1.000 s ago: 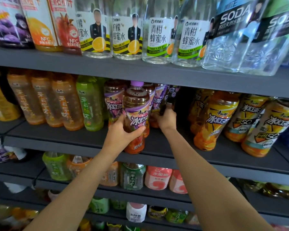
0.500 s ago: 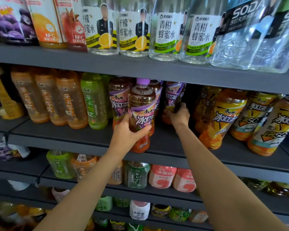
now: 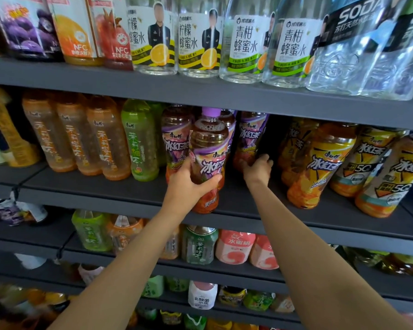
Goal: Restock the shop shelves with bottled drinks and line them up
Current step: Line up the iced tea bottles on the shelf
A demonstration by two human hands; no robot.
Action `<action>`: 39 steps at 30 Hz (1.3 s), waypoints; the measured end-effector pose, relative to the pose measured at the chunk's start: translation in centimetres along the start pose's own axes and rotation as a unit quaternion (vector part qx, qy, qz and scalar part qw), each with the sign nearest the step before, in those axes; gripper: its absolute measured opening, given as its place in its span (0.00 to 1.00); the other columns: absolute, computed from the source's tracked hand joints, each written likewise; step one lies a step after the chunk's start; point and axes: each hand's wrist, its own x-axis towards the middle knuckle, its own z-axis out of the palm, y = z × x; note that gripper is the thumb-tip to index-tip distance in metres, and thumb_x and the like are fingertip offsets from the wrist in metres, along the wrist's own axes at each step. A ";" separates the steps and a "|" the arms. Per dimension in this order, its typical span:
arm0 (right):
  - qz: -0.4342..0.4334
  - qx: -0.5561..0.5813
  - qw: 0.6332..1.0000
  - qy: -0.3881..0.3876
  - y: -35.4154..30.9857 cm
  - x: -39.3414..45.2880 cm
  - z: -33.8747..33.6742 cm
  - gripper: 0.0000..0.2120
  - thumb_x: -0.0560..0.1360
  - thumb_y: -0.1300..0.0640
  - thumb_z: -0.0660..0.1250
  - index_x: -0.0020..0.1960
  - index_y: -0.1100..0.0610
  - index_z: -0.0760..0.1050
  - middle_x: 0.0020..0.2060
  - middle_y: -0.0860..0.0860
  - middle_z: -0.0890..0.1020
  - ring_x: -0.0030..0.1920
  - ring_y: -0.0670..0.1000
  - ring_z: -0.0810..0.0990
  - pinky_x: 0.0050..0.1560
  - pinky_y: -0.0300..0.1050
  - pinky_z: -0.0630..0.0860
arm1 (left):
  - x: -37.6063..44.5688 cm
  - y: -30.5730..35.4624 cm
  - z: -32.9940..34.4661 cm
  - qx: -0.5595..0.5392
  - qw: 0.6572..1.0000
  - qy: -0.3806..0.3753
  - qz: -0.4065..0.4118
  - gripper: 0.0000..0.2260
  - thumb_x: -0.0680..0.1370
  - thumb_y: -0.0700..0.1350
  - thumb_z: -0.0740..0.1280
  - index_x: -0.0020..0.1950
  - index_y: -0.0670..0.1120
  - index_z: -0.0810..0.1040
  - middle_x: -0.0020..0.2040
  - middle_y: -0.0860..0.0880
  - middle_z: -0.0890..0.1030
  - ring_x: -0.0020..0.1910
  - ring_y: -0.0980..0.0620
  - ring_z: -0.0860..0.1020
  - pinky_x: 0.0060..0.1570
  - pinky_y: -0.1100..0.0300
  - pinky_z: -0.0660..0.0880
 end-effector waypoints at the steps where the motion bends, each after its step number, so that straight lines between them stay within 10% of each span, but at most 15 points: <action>1: 0.002 -0.004 1.000 0.005 -0.1 -0.3 -0.1 0.28 0.76 0.57 0.65 0.69 0.66 0.59 0.66 0.63 0.64 0.65 0.64 0.68 0.63 0.53 0.67 | 0.0 0.0 0.0 0.001 1.000 0.000 0.001 0.22 0.70 0.50 0.73 0.61 0.47 0.72 0.50 0.57 0.77 0.52 0.59 0.74 0.53 0.63 0.71; 7: -0.147 0.116 0.981 0.051 -0.8 -4.0 -2.4 0.13 0.76 0.62 0.63 0.59 0.65 0.71 0.55 0.60 0.76 0.54 0.59 0.76 0.52 0.40 0.72 | -0.1 0.1 0.2 0.011 1.000 0.006 0.007 0.23 0.70 0.50 0.73 0.62 0.45 0.72 0.52 0.56 0.77 0.54 0.57 0.75 0.54 0.65 0.69; 15: -0.153 0.325 0.878 -0.316 -1.2 -9.1 -7.2 0.16 0.73 0.50 0.64 0.57 0.58 0.74 0.52 0.53 0.81 0.55 0.49 0.79 0.59 0.45 0.76 | -1.1 1.2 2.2 0.122 0.988 0.074 0.050 0.26 0.67 0.54 0.74 0.60 0.41 0.75 0.54 0.44 0.76 0.55 0.47 0.74 0.48 0.65 0.65; 21: -0.175 0.185 0.952 -0.171 -0.9 -7.1 -8.3 0.24 0.66 0.54 0.76 0.59 0.56 0.73 0.52 0.51 0.82 0.54 0.48 0.80 0.58 0.50 0.77 | -0.7 2.7 5.1 0.138 0.986 -0.022 0.087 0.30 0.68 0.50 0.74 0.64 0.39 0.69 0.59 0.42 0.71 0.61 0.44 0.70 0.60 0.56 0.66; 30: -0.118 0.092 0.987 -0.050 -0.6 -3.2 -9.2 0.30 0.69 0.53 0.74 0.66 0.61 0.65 0.60 0.56 0.76 0.61 0.55 0.75 0.55 0.42 0.71 | -0.1 1.0 4.2 0.151 0.987 0.059 -0.023 0.34 0.73 0.49 0.70 0.72 0.37 0.58 0.68 0.40 0.68 0.67 0.44 0.67 0.64 0.56 0.65; 39: -0.196 0.050 0.976 0.085 -0.3 -5.5 -7.8 0.35 0.70 0.59 0.73 0.71 0.64 0.58 0.65 0.60 0.68 0.65 0.57 0.69 0.62 0.37 0.64 | 2.2 1.4 3.5 0.209 0.973 0.057 -0.083 0.21 0.73 0.53 0.70 0.55 0.39 0.70 0.51 0.41 0.79 0.53 0.40 0.77 0.47 0.50 0.73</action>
